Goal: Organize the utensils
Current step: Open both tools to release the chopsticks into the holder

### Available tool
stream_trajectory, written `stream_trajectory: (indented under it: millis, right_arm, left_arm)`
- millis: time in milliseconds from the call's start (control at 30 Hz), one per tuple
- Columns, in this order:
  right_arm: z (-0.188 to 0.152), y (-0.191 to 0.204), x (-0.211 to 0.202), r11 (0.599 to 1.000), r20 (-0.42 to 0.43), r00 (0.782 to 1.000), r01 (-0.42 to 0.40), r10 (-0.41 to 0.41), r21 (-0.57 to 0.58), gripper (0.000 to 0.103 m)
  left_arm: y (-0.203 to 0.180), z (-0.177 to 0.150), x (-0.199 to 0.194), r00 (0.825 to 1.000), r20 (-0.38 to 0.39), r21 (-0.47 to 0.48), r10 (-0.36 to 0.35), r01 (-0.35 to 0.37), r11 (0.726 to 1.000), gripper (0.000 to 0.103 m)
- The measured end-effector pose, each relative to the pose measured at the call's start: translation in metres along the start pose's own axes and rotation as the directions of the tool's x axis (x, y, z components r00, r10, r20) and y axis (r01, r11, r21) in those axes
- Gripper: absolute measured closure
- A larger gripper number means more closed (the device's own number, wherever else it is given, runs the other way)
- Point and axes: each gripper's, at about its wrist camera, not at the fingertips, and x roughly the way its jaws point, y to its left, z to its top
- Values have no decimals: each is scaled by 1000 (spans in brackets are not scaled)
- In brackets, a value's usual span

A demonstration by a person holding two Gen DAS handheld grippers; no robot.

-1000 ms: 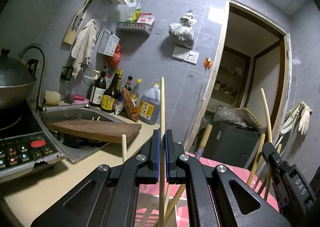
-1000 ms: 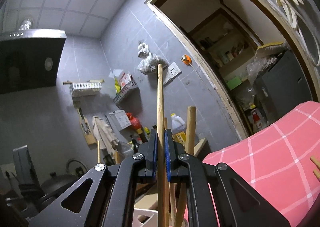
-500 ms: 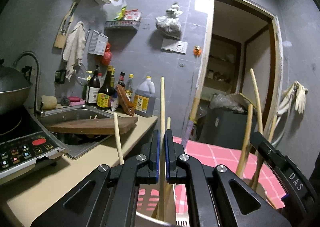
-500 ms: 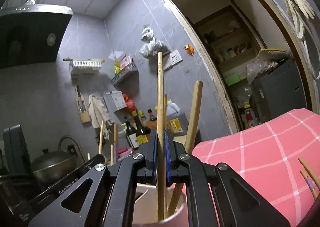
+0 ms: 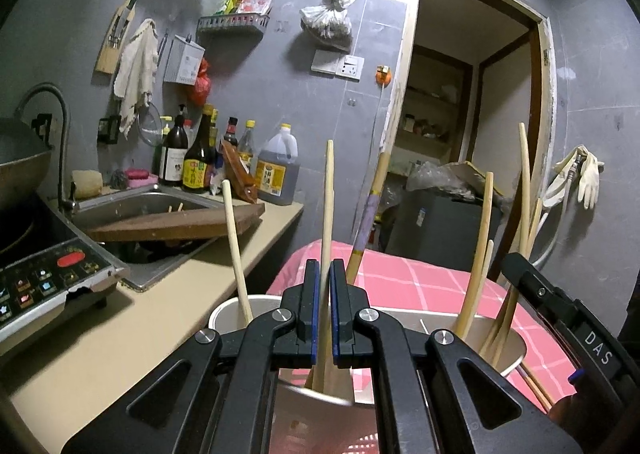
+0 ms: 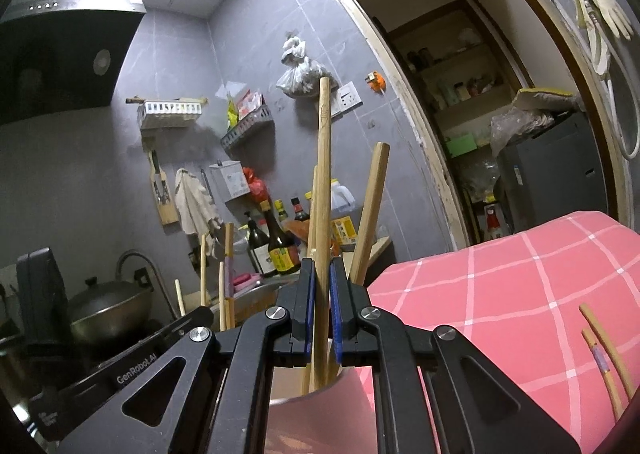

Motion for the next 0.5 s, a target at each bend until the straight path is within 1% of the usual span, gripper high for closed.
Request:
stream_trajectory:
  millis: [100, 200, 333, 367, 400, 467, 500]
  right_arm:
    - [0, 2, -4, 1000, -1, 1000, 0, 0, -14, 94]
    - [1, 3, -8, 1000, 2, 1000, 0, 0, -27, 90]
    - [2, 6, -17, 999, 10, 1000, -2, 2, -50, 78]
    - [3, 7, -19, 999, 12, 1000, 0, 1, -53, 77]
    - [3, 7, -21, 998, 13, 1000, -1, 2, -55, 76]
    - [5, 7, -26, 998, 17, 1000, 1, 0, -56, 68]
    - [5, 6, -28, 998, 19, 1000, 1, 0, -55, 66]
  left_arm:
    - [1, 0, -2, 1000, -15, -12, -10, 9, 1000, 100]
    - [1, 0, -4, 1000, -21, -17, -13, 12, 1000, 100]
    - [-1, -1, -6, 1000, -24, -17, -14, 14, 1000, 99]
    - [-1, 0, -7, 1000, -26, -16, -15, 14, 1000, 99]
    - [-2, 0, -8, 1000, -26, -16, -16, 16, 1000, 96]
    - [-4, 0, -11, 999, -27, -16, -22, 21, 1000, 89]
    - [-4, 0, -12, 999, -27, -18, -27, 26, 999, 82]
